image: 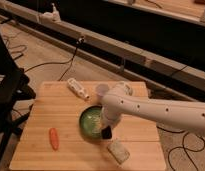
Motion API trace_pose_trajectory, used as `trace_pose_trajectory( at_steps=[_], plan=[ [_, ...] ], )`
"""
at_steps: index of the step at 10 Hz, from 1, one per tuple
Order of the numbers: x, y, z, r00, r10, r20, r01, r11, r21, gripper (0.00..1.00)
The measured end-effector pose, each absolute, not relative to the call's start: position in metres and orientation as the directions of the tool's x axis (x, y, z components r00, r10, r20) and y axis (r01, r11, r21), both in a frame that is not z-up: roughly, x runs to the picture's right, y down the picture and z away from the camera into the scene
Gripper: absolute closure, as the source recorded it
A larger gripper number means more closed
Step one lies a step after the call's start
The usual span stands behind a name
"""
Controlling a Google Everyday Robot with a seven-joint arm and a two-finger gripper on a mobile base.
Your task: Place the eraser on the white sponge
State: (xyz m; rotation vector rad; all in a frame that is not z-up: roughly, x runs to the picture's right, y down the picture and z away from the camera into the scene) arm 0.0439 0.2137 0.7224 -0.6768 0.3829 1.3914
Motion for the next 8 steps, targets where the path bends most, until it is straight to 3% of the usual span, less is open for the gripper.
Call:
trace_pose_trajectory(
  at_steps=[3,8],
  plan=[
    [0.062,0.263,0.706,0.159,0.744,-0.65,-0.975,0.012,-0.224,1.0],
    [0.06,0.266,0.706,0.166,0.742,-0.65,-0.973,0.015,-0.231,1.0]
  ],
)
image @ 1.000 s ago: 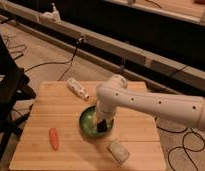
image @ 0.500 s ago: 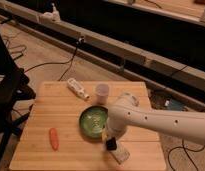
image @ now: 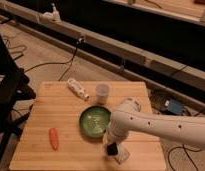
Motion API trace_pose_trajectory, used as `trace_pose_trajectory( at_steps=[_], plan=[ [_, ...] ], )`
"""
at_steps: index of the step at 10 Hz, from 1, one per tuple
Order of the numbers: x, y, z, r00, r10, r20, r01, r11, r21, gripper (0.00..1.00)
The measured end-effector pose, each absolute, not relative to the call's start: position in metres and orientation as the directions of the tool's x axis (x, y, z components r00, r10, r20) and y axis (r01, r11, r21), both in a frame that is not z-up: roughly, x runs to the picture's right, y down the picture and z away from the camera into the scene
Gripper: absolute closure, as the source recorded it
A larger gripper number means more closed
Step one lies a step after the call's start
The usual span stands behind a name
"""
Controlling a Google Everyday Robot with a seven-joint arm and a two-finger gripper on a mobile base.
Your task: Place the eraser on the white sponge
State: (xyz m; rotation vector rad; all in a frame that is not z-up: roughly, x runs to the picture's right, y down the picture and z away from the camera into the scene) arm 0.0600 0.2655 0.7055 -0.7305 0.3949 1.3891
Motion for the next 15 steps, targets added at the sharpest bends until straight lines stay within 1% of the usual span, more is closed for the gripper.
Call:
trace_pose_trajectory(
  at_steps=[3,4,5,7,9,11,12,15],
  plan=[
    [0.067,0.269,0.708,0.152,0.738,-0.657,-0.976,0.006,-0.218,1.0],
    [0.072,0.273,0.708,0.145,0.734,-0.663,-0.978,0.002,-0.211,0.97],
    [0.078,0.277,0.709,0.133,0.73,-0.671,-0.98,-0.005,-0.2,0.87],
    [0.088,0.283,0.713,0.107,0.721,-0.685,-0.984,-0.024,-0.178,0.7],
    [0.102,0.293,0.722,0.058,0.706,-0.705,-0.987,-0.064,-0.146,0.48],
    [0.109,0.299,0.73,0.028,0.694,-0.719,-0.988,-0.09,-0.125,0.28],
    [0.111,0.3,0.733,0.021,0.69,-0.723,-0.988,-0.097,-0.121,0.21],
    [0.109,0.298,0.735,0.023,0.69,-0.724,-0.988,-0.095,-0.122,0.2]
  ],
)
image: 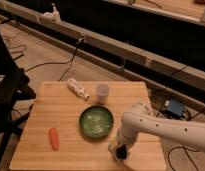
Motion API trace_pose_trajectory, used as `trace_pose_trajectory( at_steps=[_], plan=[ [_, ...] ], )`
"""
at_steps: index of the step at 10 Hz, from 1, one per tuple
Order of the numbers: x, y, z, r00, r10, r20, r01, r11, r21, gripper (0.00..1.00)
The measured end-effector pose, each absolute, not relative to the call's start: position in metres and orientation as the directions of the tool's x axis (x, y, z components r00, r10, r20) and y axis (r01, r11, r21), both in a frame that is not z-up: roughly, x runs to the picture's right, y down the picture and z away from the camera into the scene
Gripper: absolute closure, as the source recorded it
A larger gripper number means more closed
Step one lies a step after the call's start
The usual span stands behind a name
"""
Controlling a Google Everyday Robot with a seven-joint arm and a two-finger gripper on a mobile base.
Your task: Place the eraser on the white sponge
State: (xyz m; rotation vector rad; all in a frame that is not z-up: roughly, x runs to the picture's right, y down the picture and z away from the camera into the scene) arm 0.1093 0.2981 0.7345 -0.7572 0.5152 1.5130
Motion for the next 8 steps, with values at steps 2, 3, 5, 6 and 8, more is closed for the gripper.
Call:
trace_pose_trajectory(
  at_steps=[2,3,5,6,8],
  plan=[
    [0.11,0.291,0.733,0.023,0.7,-0.714,-0.989,-0.091,-0.12,0.2],
    [0.112,0.284,0.731,0.02,0.709,-0.705,-0.989,-0.087,-0.116,0.2],
    [0.12,0.264,0.724,0.009,0.736,-0.677,-0.993,-0.075,-0.095,0.2],
    [0.125,0.248,0.72,-0.004,0.754,-0.656,-0.994,-0.076,-0.082,0.2],
    [0.13,0.225,0.712,-0.048,0.78,-0.625,-0.992,-0.11,-0.061,0.2]
  ],
)
